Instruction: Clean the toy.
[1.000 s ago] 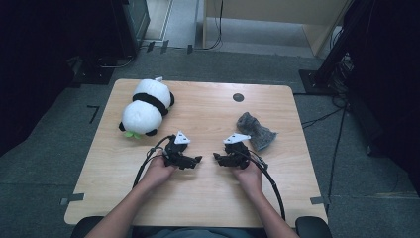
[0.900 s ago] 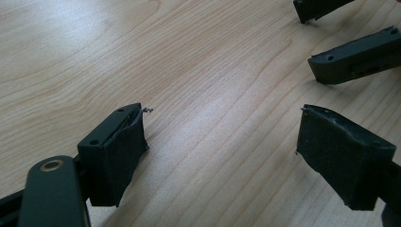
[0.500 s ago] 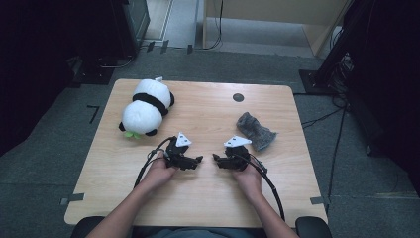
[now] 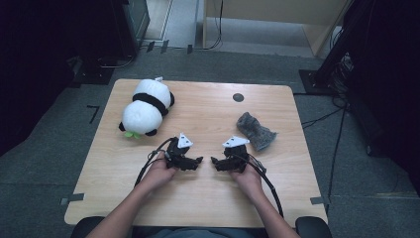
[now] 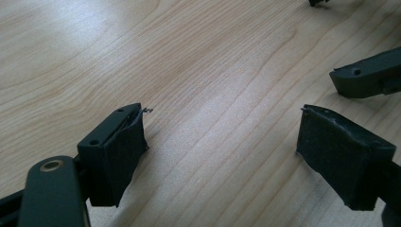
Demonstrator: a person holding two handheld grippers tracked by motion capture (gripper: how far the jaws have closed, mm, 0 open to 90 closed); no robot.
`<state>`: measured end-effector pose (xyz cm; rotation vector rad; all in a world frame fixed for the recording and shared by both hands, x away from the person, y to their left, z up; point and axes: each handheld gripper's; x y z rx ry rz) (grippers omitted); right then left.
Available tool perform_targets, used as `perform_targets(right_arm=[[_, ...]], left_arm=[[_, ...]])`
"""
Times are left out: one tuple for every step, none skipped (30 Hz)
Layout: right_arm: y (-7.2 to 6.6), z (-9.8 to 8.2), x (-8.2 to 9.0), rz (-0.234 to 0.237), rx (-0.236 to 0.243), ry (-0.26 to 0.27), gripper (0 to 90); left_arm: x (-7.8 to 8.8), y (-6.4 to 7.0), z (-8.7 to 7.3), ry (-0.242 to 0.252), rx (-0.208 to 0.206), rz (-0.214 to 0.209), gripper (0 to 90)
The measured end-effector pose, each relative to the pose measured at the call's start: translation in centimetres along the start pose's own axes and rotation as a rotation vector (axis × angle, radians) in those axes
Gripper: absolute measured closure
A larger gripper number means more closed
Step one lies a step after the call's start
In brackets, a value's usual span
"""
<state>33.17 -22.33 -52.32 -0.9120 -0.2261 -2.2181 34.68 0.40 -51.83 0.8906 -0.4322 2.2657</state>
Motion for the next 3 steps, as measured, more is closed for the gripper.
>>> perform_targets(right_arm=[[-0.01,-0.01,0.00,-0.002,-0.002,0.000,13.4],[-0.05,-0.01,0.01,-0.005,-0.008,-0.001,13.3],[-0.06,-0.02,0.00,-0.007,-0.009,0.000,13.2]], left_arm=[[0.00,0.01,0.00,-0.001,-0.002,0.001,16.1],[0.00,0.01,0.00,-0.001,-0.002,0.001,16.1],[0.00,0.00,0.00,0.000,-0.001,0.000,16.1]])
Point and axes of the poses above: each handheld gripper's, and its own axes: x roughly backward along the jaws, z roughly out of its top, y roughly to its right, and after that the axes turned 7 degrees about z, right-handed
